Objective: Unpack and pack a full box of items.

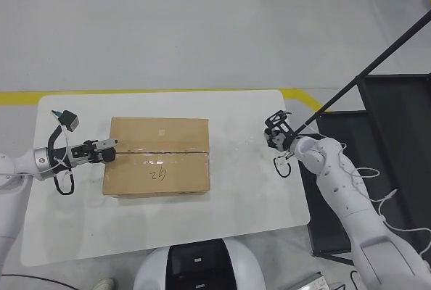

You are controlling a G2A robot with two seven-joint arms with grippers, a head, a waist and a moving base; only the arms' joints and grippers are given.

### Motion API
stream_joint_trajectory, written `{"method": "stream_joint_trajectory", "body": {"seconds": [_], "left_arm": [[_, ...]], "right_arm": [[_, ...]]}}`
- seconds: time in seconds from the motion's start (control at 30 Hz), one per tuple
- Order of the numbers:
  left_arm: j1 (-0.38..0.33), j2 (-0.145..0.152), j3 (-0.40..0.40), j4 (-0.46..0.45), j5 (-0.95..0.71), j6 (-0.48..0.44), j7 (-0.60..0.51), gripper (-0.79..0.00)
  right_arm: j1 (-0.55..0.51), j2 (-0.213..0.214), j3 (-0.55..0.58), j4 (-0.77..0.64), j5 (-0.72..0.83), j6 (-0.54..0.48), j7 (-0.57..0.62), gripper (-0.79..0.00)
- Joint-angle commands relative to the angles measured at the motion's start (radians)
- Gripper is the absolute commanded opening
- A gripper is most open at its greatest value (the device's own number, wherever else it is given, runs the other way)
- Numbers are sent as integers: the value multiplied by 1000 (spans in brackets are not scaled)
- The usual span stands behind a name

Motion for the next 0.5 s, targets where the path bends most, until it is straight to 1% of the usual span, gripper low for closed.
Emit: {"method": "stream_joint_trajectory", "body": {"seconds": [0.0,0.07,0.13,0.17,0.3,0.4,0.47], "left_arm": [[0,0,0,0,0,0,0,0],[0,0,0,0,0,0,0,0],[0,0,0,0,0,0,0,0],[0,0,0,0,0,0,0,0],[0,0,0,0,0,0,0,0],[0,0,0,0,0,0,0,0],[0,0,0,0,0,0,0,0]], "right_arm": [[-21,6,48,-22,164,-63,56,-785],[-39,11,78,-38,340,-127,157,-785],[-49,16,106,-63,507,-160,251,-785],[-59,18,110,-80,616,-180,307,-785],[-79,29,144,-152,966,-174,481,-785],[-86,36,156,-189,1150,-158,568,-785],[-85,36,152,-205,1266,-146,604,-785]]}}
